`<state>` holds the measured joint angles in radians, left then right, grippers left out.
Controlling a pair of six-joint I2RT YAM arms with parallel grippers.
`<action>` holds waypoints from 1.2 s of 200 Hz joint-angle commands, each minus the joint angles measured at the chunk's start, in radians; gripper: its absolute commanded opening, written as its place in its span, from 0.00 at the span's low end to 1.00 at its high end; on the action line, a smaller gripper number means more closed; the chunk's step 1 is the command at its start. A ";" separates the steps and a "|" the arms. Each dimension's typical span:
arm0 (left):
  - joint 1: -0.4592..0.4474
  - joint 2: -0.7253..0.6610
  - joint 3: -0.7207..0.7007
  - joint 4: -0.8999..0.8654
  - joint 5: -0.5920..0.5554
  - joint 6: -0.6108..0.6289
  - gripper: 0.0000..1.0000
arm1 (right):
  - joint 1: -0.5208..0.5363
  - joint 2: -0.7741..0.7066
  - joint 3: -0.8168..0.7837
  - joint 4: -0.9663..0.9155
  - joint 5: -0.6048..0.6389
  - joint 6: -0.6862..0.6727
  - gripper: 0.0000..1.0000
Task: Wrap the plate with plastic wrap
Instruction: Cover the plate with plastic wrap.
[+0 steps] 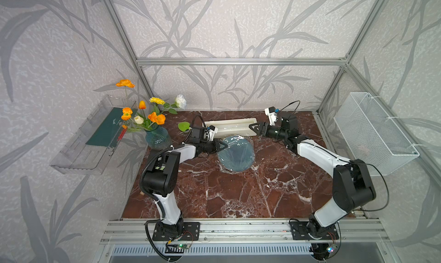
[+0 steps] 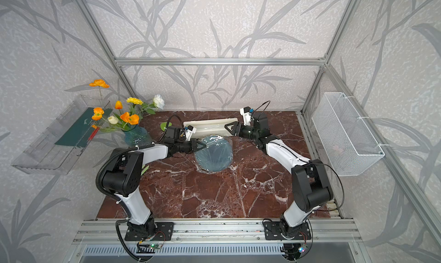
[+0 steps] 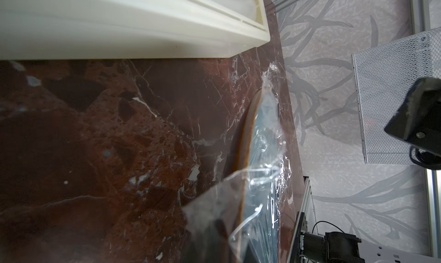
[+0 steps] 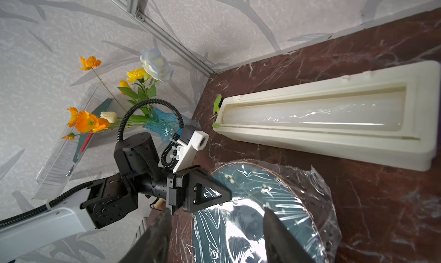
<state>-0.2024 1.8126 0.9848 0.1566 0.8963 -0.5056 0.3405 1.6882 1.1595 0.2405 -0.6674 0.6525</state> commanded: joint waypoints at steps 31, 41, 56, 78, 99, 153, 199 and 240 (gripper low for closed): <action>-0.012 -0.063 0.040 0.081 0.127 -0.032 0.00 | 0.009 0.196 0.074 0.044 -0.083 -0.022 0.57; -0.014 -0.064 0.041 0.080 0.131 -0.035 0.00 | 0.010 0.218 0.081 0.049 -0.088 -0.021 0.57; -0.015 -0.070 0.043 0.080 0.134 -0.039 0.00 | 0.011 0.241 0.081 0.051 -0.087 -0.022 0.56; -0.017 -0.075 0.046 0.072 0.135 -0.037 0.00 | 0.012 0.271 0.075 0.053 -0.095 -0.021 0.55; -0.017 -0.073 0.048 0.067 0.134 -0.037 0.00 | 0.020 0.275 0.052 0.070 -0.096 -0.022 0.55; -0.017 -0.073 0.058 0.062 0.114 -0.039 0.00 | 0.044 0.259 -0.001 0.114 -0.109 0.017 0.52; -0.017 -0.081 0.047 0.118 0.083 -0.072 0.00 | 0.058 0.236 -0.086 0.107 -0.071 -0.008 0.49; -0.017 -0.097 0.044 0.111 0.050 -0.065 0.00 | 0.066 0.194 -0.129 0.102 -0.074 -0.022 0.45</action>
<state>-0.2188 1.7996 0.9867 0.1493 0.9016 -0.5316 0.3916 1.9453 1.0557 0.3470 -0.7189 0.6403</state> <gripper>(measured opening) 0.106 0.485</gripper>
